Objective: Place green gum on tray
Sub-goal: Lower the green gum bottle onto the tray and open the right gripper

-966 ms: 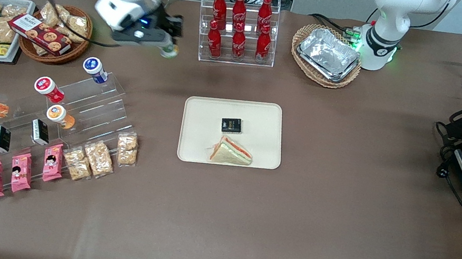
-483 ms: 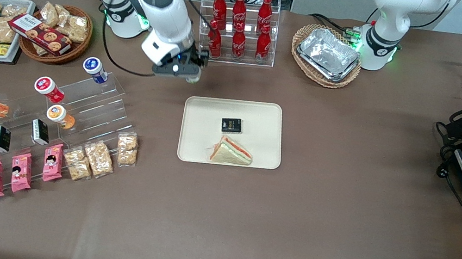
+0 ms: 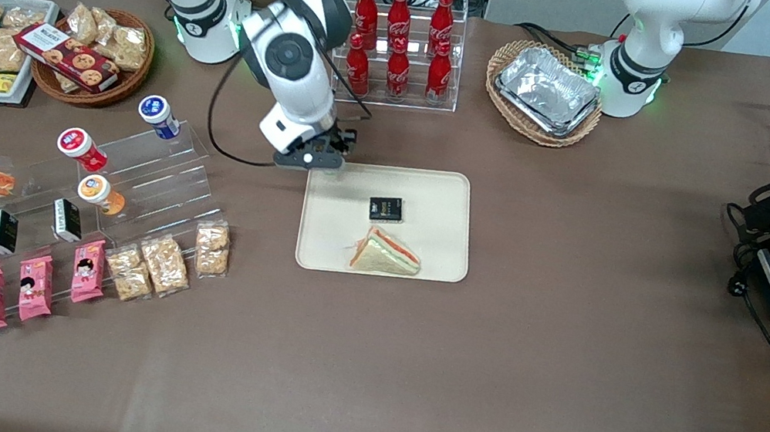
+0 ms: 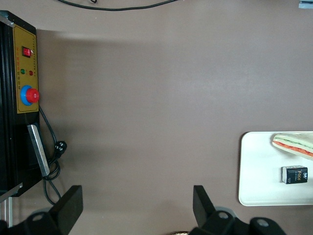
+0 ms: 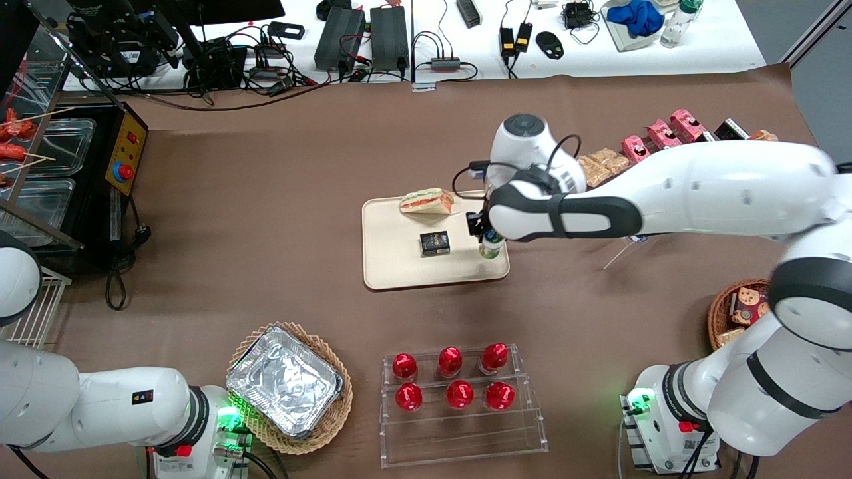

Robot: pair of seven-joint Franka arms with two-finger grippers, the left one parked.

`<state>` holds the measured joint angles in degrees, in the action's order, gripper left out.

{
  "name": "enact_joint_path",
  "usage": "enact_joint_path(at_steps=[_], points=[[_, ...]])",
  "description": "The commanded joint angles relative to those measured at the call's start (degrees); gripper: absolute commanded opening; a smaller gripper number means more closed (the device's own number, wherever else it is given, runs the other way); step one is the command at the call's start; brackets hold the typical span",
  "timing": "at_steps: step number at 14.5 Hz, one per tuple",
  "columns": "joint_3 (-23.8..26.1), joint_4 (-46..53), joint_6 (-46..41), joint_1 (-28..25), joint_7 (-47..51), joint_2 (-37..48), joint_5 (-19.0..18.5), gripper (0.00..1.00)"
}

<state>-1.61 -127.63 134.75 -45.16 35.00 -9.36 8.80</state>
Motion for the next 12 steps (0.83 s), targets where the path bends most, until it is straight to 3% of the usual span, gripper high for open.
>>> enact_joint_path(at_steps=[1, 5, 6, 7, 8, 12], points=[[-0.68, 0.89, 7.09, -2.56, 3.23, -6.01, 0.35, 0.0], [-0.77, 0.98, 10.36, -2.65, 3.23, -9.45, 0.35, 0.0], [-0.77, 1.07, 10.36, -2.48, 3.32, -9.63, 0.43, 0.14], [-0.86, 1.07, 10.36, -2.39, 3.4, -9.71, 0.43, 0.45], [-0.86, 1.15, 10.18, -2.47, 3.41, -9.89, 0.43, 0.99], [-1.56, 3.34, 5.99, 0.24, 1.92, -6.66, 0.35, 1.0]])
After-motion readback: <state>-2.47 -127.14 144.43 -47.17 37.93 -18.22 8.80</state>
